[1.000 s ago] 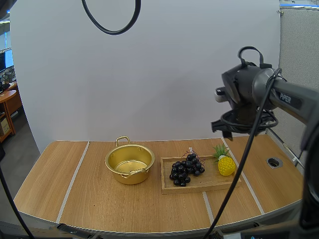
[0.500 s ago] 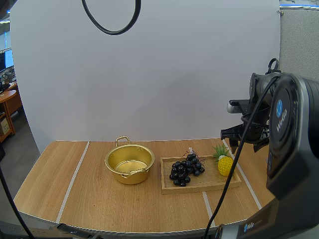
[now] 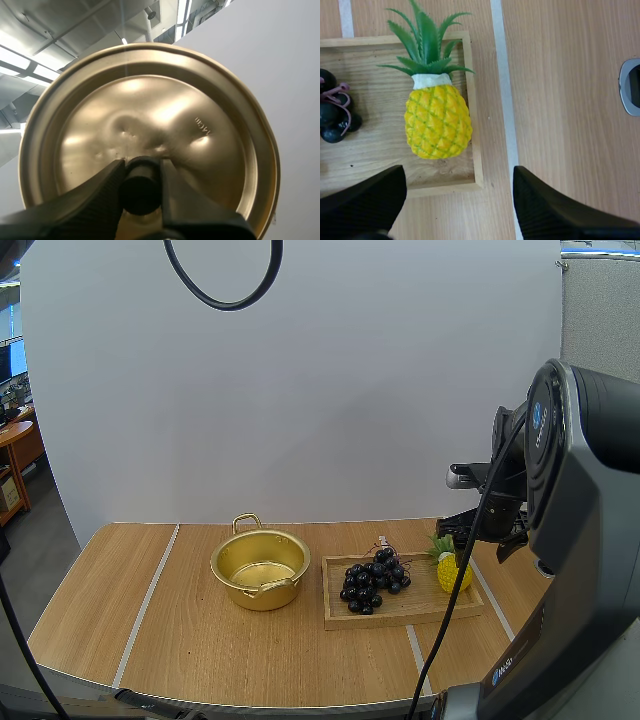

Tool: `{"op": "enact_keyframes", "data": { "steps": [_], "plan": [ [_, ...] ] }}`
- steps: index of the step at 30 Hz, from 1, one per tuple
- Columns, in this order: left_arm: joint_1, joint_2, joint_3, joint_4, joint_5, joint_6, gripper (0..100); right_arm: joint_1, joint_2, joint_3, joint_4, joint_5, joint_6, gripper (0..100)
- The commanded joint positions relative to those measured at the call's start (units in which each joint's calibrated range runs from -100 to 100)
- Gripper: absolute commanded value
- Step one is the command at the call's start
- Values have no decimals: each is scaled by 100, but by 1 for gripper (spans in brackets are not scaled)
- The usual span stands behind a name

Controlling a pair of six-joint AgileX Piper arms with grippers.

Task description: Open the pot, put the pineapple inside, and close it

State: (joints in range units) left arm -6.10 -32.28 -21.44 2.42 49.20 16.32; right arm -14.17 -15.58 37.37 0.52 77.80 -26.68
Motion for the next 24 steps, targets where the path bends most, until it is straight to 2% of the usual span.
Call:
{"op": "enact_keyframes", "data": {
  "steps": [1,5,10,24],
  "plan": [
    [6,-20,-46,50,-206,-3,0,-26,72,-251,125,8,-124,100],
    [6,-20,-46,50,-149,-5,0,-26,191,-733,271,335,-169,100],
    [6,-20,-46,50,-86,-5,0,-26,309,-1033,888,726,-472,100],
    [6,-20,-46,50,118,-5,0,4,949,-1032,900,744,-613,100]
  ]
}}
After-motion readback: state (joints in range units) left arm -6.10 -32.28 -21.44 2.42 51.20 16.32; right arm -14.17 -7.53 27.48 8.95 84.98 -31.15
